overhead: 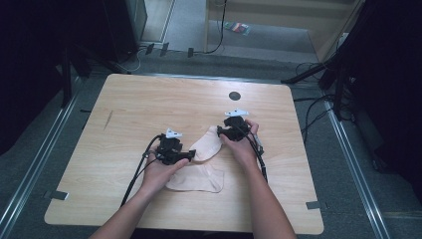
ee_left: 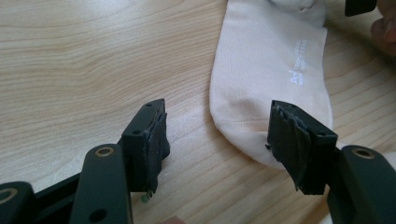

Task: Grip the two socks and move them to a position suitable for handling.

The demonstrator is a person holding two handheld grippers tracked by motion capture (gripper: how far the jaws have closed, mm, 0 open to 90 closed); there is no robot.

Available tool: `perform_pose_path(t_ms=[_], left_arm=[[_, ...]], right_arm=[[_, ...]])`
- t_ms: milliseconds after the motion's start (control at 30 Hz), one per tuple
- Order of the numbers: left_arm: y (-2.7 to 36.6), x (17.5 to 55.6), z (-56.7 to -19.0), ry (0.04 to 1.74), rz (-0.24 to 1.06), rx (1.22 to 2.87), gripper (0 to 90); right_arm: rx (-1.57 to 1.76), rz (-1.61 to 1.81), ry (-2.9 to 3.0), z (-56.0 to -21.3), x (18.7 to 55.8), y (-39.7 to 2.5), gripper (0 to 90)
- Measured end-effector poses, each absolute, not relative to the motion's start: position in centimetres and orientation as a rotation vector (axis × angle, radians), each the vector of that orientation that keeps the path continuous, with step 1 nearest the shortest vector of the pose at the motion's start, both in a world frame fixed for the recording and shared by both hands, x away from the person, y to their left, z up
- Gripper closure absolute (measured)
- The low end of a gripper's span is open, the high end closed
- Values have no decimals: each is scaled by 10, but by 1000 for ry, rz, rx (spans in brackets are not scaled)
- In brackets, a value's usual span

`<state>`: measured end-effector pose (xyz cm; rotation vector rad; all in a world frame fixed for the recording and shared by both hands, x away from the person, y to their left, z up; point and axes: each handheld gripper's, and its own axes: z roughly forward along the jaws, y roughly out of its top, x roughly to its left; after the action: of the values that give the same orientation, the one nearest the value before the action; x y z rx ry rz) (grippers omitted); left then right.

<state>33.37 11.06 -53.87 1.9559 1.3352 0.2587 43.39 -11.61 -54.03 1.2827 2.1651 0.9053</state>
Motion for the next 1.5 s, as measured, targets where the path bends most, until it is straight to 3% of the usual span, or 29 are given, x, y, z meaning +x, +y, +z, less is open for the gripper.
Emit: perform_pose_path(t_ms=[67, 300, 600, 933, 1500], left_arm=[[108, 334, -539, 1342, 273, 1956, 398], [104, 330, -538, 1304, 333, 2018, 582], [113, 334, -539, 1313, 227, 2003, 899], [131, 334, -532, 1312, 227, 1950, 900], [172, 306, -503, 1246, 282, 1823, 900]], right_arm=[[1266, 901, 2168, -540, 433, -115, 406], [1185, 884, 2190, -541, 427, -112, 527], [1210, 924, 2218, -540, 420, -112, 823], [1171, 955, 2220, -529, 405, -110, 849], [1234, 1185, 2083, -476, 349, -105, 848]])
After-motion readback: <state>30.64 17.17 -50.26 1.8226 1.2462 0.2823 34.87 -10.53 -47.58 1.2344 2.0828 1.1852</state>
